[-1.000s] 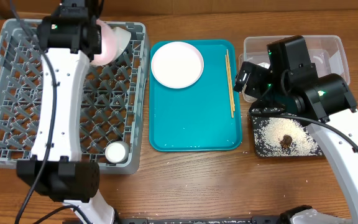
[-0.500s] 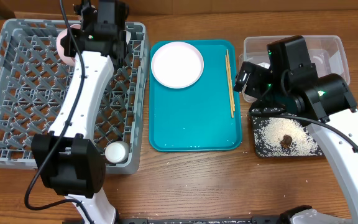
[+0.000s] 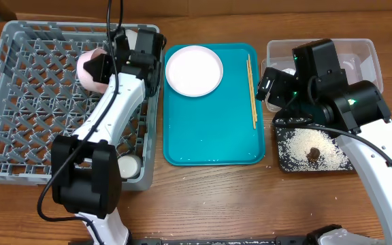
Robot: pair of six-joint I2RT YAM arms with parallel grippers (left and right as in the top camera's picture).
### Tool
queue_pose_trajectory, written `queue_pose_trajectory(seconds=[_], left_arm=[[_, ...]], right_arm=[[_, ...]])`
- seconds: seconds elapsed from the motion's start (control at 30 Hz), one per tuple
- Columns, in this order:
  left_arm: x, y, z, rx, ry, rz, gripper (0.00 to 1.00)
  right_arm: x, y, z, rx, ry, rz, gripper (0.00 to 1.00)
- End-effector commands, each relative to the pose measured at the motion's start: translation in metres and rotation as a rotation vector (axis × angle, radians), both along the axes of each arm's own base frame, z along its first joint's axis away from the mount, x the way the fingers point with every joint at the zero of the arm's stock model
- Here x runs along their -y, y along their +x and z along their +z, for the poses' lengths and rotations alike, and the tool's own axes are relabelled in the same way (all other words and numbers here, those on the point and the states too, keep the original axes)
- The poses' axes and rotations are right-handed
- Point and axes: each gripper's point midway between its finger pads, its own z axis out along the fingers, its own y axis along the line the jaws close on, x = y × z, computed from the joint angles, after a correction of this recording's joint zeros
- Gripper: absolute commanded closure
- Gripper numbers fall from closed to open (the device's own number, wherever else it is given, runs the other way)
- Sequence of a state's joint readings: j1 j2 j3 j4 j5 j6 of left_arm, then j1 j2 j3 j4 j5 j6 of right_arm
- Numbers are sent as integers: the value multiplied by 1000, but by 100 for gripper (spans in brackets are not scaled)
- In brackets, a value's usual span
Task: Sort waste into correct bins and load items into the dishwasher
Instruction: 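Carry the pink bowl into the dish rack and release it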
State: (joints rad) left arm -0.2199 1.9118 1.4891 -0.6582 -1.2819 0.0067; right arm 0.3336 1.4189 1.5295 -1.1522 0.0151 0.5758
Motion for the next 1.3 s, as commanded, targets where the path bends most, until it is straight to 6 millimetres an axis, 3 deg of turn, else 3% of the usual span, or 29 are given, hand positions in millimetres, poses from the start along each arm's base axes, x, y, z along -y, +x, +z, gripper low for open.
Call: queue_pose_trajectory(seconds=[0.0,0.07,0.2,0.47,0.63,0.93,1.13,1.2,1.27], left_arm=[[-9,-9,9,107,46,73,96],[-8,-12,13,124,73,84,96],[2,-17,-2,138,61,67,96],[0,-28,-27,111,67,66,96],[5,-22,-34,132,9,45,96],[29,-11,-68,57,-191,-53,96],[39,-15,-73,-44,-175,-99,96],[42,-15,-73,-97,-150,-127,74],[43,-15,-73,-121,-138,-138,67]], right_arm=[[2,1,0,5,-7,-8,0],[3,1,0,5,-8,-8,0],[3,1,0,5,-8,-8,0],[3,1,0,5,-8,-8,0],[3,1,0,5,-8,-8,0],[3,1,0,5,-8,-8,0],[3,1,0,5,-8,-8,0],[3,1,0,5,-8,-8,0],[3,1,0,5,-8,-8,0]])
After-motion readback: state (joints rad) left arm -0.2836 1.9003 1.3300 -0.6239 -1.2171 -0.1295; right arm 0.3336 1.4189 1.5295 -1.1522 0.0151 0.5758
